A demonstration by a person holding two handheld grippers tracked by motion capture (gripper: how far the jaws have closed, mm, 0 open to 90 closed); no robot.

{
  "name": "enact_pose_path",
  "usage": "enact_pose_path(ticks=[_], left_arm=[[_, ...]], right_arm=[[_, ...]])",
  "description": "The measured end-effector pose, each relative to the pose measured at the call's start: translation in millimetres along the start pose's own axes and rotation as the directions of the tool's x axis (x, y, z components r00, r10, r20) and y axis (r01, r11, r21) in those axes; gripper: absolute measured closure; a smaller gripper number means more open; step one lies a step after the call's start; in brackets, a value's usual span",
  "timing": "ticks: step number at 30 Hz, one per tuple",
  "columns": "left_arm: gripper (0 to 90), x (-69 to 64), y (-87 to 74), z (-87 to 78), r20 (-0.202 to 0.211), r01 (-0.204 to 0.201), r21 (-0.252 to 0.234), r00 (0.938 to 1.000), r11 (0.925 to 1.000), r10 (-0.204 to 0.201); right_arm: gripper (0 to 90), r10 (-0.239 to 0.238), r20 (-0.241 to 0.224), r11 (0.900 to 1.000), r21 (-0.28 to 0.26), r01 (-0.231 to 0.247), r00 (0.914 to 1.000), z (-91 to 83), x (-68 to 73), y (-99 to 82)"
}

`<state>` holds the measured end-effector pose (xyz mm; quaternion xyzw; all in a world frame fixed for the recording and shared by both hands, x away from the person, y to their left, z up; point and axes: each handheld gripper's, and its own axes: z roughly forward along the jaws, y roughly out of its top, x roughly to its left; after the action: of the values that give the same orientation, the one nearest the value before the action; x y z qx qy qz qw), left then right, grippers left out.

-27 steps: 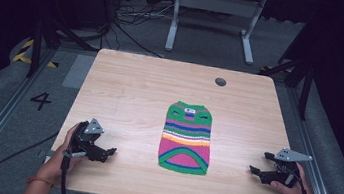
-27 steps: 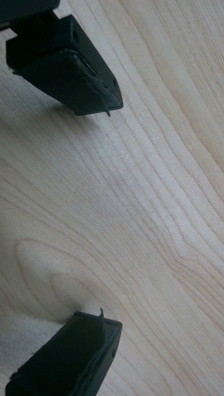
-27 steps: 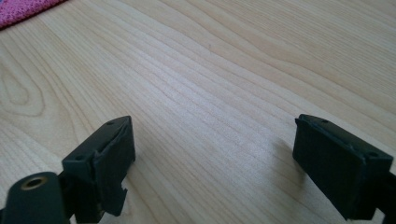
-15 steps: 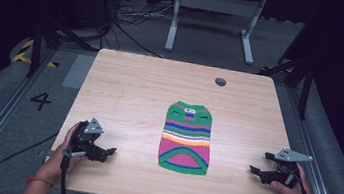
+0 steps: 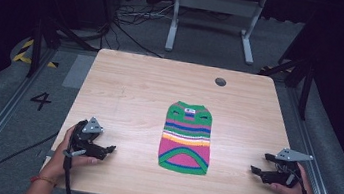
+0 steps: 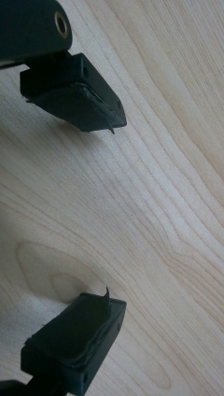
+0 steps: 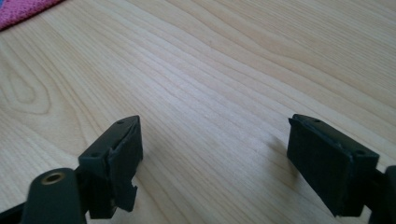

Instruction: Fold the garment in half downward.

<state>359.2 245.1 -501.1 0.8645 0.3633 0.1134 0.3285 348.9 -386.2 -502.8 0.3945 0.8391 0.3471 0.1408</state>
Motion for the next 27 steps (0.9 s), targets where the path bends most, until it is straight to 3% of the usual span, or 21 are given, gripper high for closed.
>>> enact_pose_path(ticks=[6,10,27], left_arm=[[18.9,2.7,-0.1,-1.9,0.013,-0.004,-0.006,0.9999,1.0000,0.005],[20.7,4.2,1.6,-2.3,0.023,0.027,-0.012,0.9994,0.9996,-0.027],[21.9,5.0,13.5,-7.3,-0.004,-0.008,-0.032,1.0000,0.9995,0.008]], right_arm=[[23.2,-0.019,-0.020,0.9996,-0.020,0.018,0.9996,-0.4,6.7,7.9],[25.8,-0.033,-0.017,0.9986,-0.042,0.033,0.9993,-2.4,9.5,12.8],[29.9,-0.054,0.009,0.9946,-0.089,0.054,0.9985,-6.7,9.6,27.2]])
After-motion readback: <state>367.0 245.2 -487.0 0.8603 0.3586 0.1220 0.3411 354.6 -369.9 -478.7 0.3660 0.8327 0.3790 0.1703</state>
